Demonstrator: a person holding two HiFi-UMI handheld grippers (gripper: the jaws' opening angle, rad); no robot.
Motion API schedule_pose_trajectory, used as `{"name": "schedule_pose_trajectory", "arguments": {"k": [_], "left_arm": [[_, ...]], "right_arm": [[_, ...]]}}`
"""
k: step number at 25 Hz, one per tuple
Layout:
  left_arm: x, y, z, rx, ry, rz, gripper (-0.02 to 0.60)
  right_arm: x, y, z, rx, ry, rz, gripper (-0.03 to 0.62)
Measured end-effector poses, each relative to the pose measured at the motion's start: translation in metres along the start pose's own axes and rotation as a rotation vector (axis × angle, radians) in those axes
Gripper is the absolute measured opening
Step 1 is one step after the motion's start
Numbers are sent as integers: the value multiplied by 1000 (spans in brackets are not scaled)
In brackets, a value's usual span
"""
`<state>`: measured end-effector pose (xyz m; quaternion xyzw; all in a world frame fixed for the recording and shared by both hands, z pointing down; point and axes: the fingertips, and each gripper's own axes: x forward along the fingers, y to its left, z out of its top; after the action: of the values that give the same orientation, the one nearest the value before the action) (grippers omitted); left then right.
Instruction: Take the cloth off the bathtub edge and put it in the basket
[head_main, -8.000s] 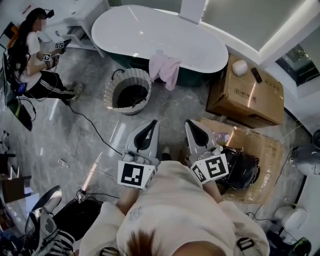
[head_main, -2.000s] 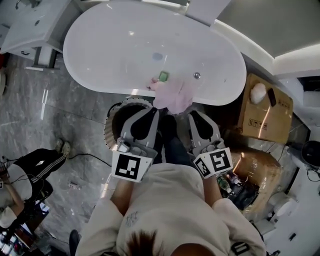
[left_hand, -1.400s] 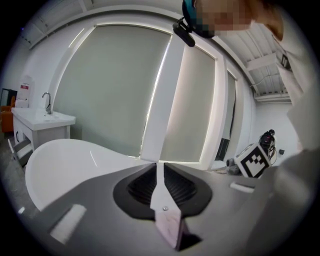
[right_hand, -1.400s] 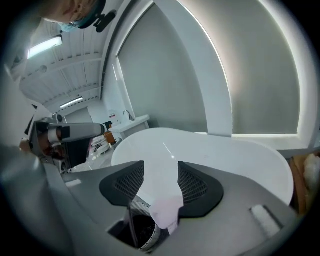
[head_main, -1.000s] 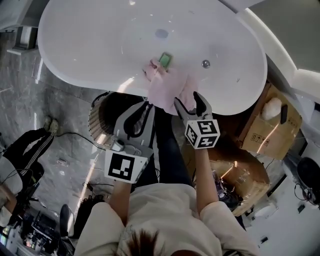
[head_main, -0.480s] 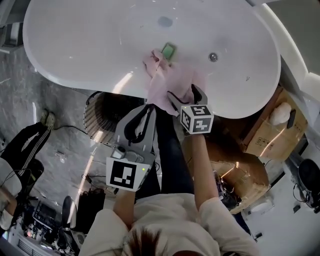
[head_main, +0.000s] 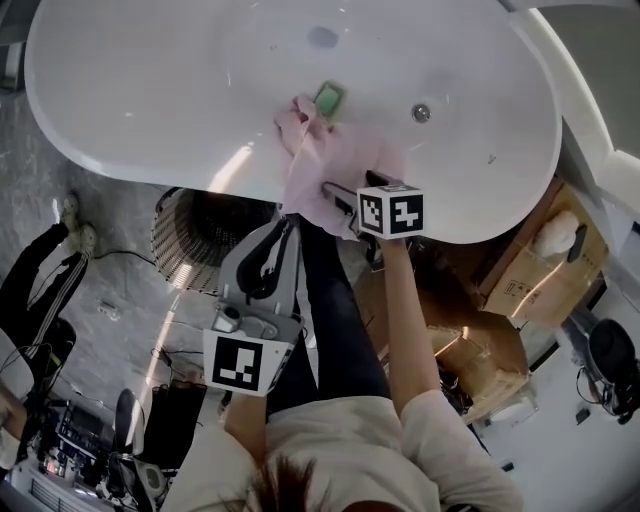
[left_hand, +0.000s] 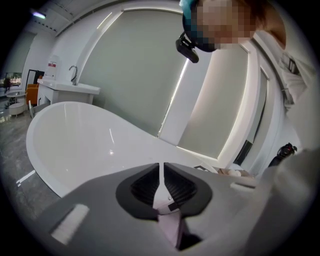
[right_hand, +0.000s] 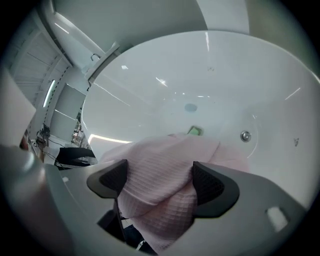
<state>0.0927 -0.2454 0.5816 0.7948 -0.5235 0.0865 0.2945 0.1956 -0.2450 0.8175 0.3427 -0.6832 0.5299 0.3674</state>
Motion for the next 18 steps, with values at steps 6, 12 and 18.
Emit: {"name": "schedule_pose_trajectory", "arguments": {"k": [6, 12, 18], "left_arm": [[4, -1, -5, -25, -5, 5, 3], [-3, 1, -2, 10, -13, 12, 3], [-20, 0, 16, 38, -53, -3, 3]], "right_arm": [[-3, 21, 2, -147, -48, -21, 55], [-26, 30, 3, -234, -229, -110, 44], [-91, 64, 15, -230, -452, -114, 43]]}}
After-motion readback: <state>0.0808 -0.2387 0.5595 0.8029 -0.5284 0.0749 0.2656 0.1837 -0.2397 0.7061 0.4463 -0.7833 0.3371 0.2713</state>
